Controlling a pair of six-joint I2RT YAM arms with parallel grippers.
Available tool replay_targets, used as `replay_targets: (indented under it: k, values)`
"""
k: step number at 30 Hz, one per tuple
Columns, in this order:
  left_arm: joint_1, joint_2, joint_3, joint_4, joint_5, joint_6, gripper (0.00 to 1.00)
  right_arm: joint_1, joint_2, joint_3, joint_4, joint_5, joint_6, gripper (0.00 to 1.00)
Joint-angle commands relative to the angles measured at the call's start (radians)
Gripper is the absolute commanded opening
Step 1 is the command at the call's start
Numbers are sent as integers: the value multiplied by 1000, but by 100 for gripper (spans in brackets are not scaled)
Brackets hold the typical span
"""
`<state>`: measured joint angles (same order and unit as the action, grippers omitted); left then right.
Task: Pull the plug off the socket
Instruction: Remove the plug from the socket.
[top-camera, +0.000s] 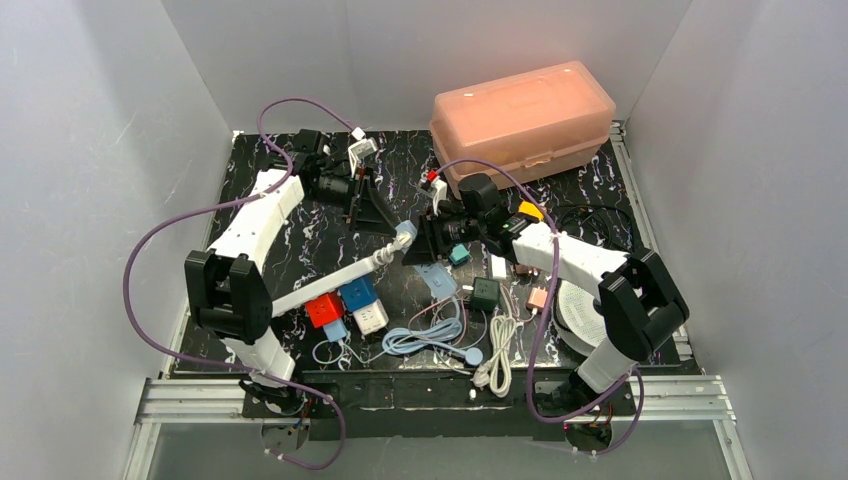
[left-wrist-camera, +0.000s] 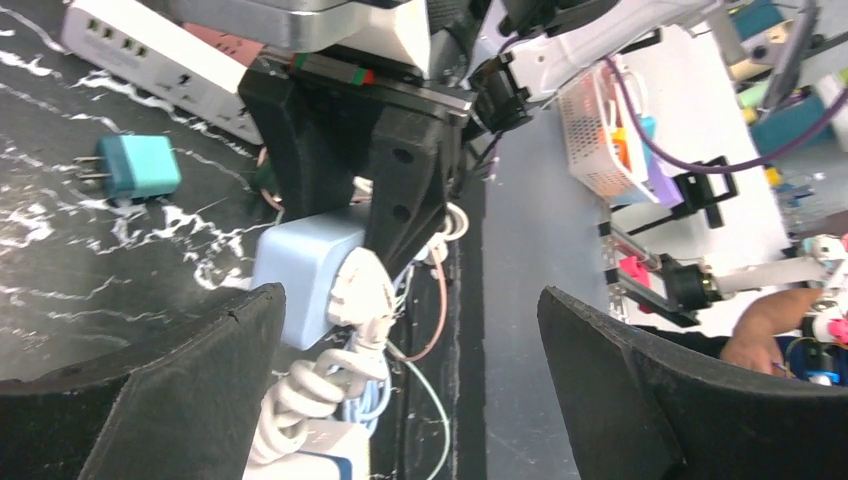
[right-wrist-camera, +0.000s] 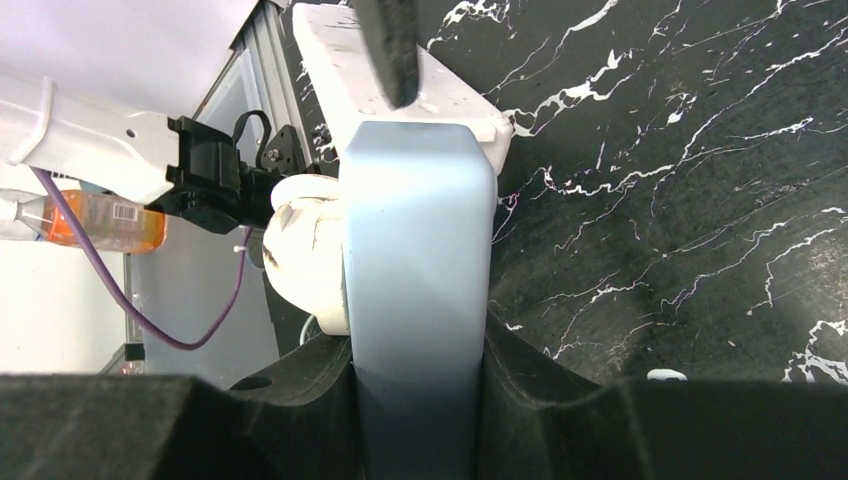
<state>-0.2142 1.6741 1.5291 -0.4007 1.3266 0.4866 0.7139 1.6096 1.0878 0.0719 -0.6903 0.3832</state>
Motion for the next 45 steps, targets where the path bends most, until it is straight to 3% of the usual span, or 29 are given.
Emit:
replay_targets:
  k: [1, 5, 10, 13, 15, 22, 26, 32, 39, 45]
  values:
    - [-5, -37, -17, -164, 154, 70, 97, 2, -83, 45, 68, -66, -27, 1]
    - [-6, -49, -30, -306, 101, 237, 97, 2, -101, 56, 58, -65, -35, 1]
    - [6, 25, 79, -829, -12, 777, 92, 1, -108, 71, 22, -59, -56, 1]
    - [24, 124, 198, -1123, -18, 1018, 91, 2, -115, 69, 16, -60, -60, 1]
    - [25, 164, 238, -1228, -19, 1121, 91, 2, -113, 74, 18, -64, -55, 1]
    - [22, 117, 158, -1004, -64, 989, 94, 10, -107, 82, 38, -72, -30, 1]
    - [23, 123, 148, -1058, -67, 1019, 96, 9, -123, 75, 34, -53, -40, 1]
    - [-22, 165, 156, -1281, -58, 1157, 98, 10, -131, 101, 22, -23, -63, 1]
    - [-80, 149, 99, -1218, -52, 1105, 98, 10, -143, 112, 31, -6, -68, 1]
    - [-84, 189, 98, -1284, -76, 1139, 90, 10, -165, 100, 30, 12, -82, 1]
